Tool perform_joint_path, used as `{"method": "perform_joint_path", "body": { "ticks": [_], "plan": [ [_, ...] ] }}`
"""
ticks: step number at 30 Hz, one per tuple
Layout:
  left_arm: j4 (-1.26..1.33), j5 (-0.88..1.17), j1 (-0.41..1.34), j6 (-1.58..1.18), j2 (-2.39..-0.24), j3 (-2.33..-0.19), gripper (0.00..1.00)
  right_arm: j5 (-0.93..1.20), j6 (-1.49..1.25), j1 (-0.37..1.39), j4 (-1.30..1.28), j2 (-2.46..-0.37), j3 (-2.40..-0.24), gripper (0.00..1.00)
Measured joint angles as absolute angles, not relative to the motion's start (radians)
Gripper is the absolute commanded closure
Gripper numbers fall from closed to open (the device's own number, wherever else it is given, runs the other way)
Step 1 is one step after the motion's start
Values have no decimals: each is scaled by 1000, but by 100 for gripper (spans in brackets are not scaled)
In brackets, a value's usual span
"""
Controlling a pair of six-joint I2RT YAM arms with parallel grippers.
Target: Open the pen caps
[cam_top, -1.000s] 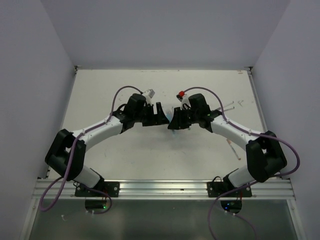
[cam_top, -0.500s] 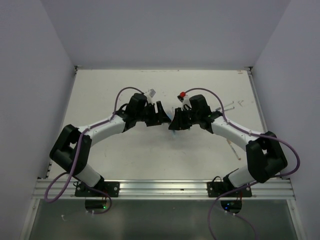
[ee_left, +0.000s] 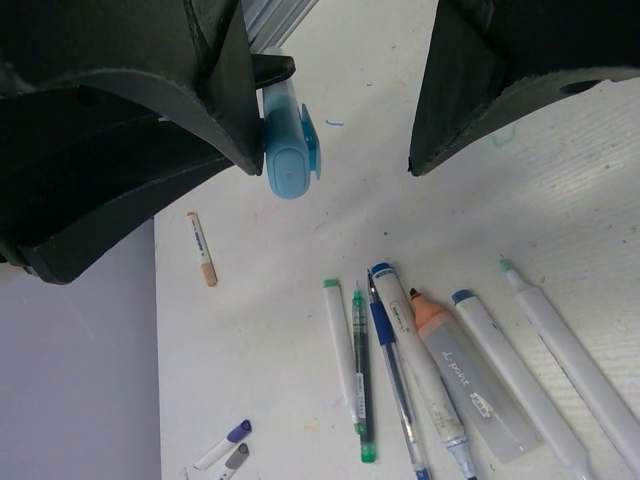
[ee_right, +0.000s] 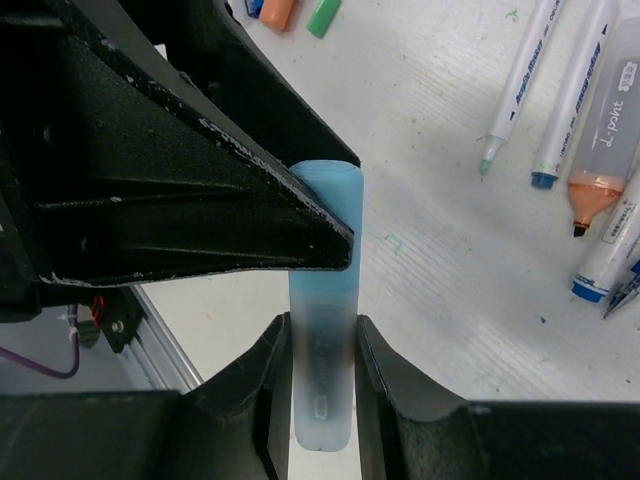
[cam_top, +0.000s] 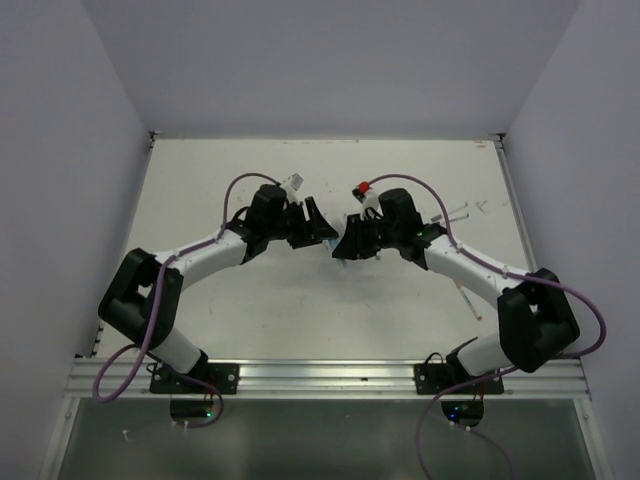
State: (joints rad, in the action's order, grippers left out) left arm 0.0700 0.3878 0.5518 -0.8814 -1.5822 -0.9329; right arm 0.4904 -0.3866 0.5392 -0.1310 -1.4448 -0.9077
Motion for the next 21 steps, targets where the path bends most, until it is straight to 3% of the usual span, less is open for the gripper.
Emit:
{"method": "perform_joint_path", "body": {
  "ticks": [4,7,10,13,14,15,17,21],
  "plan": [
    [84,396,552,-889,-1582,-928,41,491,-410,551,-102,-1451,-908,100],
    [89,400,552,-899,-1582,-925,51,490,-427,564,-78,-1458,-908,100],
    [90,406,552,-902,-1583,-923,66,487,-443,576,-59,-1469,-908,100],
    [102,418,552,-912,-1584,-923,88,476,-457,585,-40,-1486,-907,100],
    [106,418,552,-915,-1584,-923,99,466,-459,590,-34,-1491,-907,100],
    [106,418,552,-915,-1585,-922,100,461,-461,592,-28,-1493,-907,99],
    [107,418,548,-916,-1587,-921,100,453,-463,595,-18,-1499,-907,82],
    [94,408,544,-915,-1589,-918,100,443,-463,605,-3,-1519,-907,71]
  ]
}}
